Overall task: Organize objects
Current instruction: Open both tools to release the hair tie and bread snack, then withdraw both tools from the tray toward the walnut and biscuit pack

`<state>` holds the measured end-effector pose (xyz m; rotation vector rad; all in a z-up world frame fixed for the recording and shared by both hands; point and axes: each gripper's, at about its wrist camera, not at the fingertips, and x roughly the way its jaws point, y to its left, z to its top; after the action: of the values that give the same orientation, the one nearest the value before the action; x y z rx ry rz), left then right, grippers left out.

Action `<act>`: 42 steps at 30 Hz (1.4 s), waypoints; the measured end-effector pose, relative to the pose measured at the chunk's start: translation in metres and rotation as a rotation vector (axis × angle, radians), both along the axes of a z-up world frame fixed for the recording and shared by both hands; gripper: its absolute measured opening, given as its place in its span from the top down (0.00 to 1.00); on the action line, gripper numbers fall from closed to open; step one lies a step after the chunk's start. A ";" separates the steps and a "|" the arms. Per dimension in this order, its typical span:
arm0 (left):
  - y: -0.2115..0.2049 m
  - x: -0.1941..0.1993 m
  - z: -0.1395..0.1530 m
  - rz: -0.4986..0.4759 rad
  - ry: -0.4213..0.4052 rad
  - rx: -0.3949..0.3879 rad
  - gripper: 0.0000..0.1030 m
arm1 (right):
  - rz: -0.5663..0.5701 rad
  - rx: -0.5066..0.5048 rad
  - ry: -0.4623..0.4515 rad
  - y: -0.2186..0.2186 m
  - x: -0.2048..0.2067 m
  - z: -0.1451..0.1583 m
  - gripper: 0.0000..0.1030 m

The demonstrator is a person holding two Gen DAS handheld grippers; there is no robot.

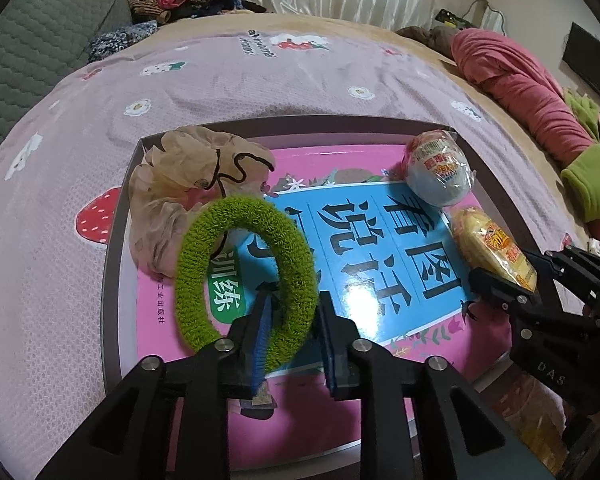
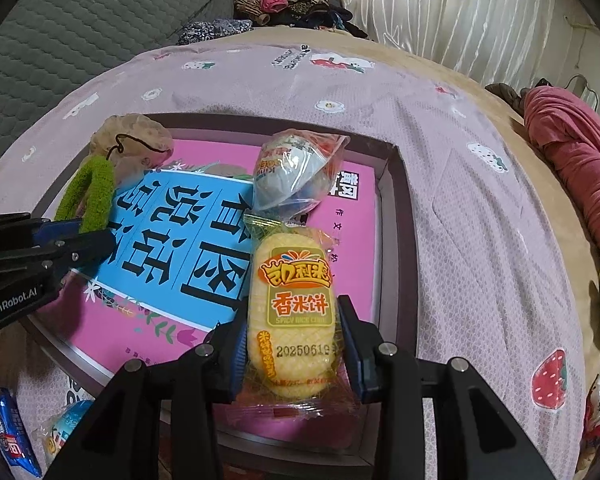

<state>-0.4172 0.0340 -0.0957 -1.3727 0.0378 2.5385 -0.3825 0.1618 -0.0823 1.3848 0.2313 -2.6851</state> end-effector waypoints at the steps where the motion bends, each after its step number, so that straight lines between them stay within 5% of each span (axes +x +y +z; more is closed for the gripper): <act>1: 0.000 0.000 0.000 0.000 -0.001 0.000 0.76 | -0.001 -0.002 -0.001 0.000 0.000 0.000 0.61; 3: 0.000 0.001 0.000 -0.004 -0.003 -0.007 0.72 | -0.004 -0.008 -0.003 0.001 -0.001 -0.001 0.61; 7: 0.000 0.001 -0.001 -0.002 -0.012 -0.016 0.44 | -0.010 -0.022 -0.001 0.003 -0.001 0.001 0.56; 15: 0.000 0.002 -0.002 0.001 -0.018 -0.042 0.33 | -0.019 -0.029 0.022 0.007 0.002 0.008 0.50; 27: -0.012 0.007 0.019 0.000 -0.005 0.055 0.24 | -0.020 -0.042 0.049 0.008 0.005 0.017 0.49; 38: -0.014 0.015 0.031 0.024 0.028 0.063 0.14 | -0.034 -0.061 0.096 0.010 0.013 0.034 0.32; 42: -0.018 0.022 0.044 0.033 0.066 0.068 0.00 | -0.042 -0.063 0.138 0.012 0.021 0.048 0.26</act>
<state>-0.3952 0.0163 -0.0516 -1.2740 -0.0586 2.5863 -0.3611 0.1736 -0.0348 1.2013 0.1304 -2.7996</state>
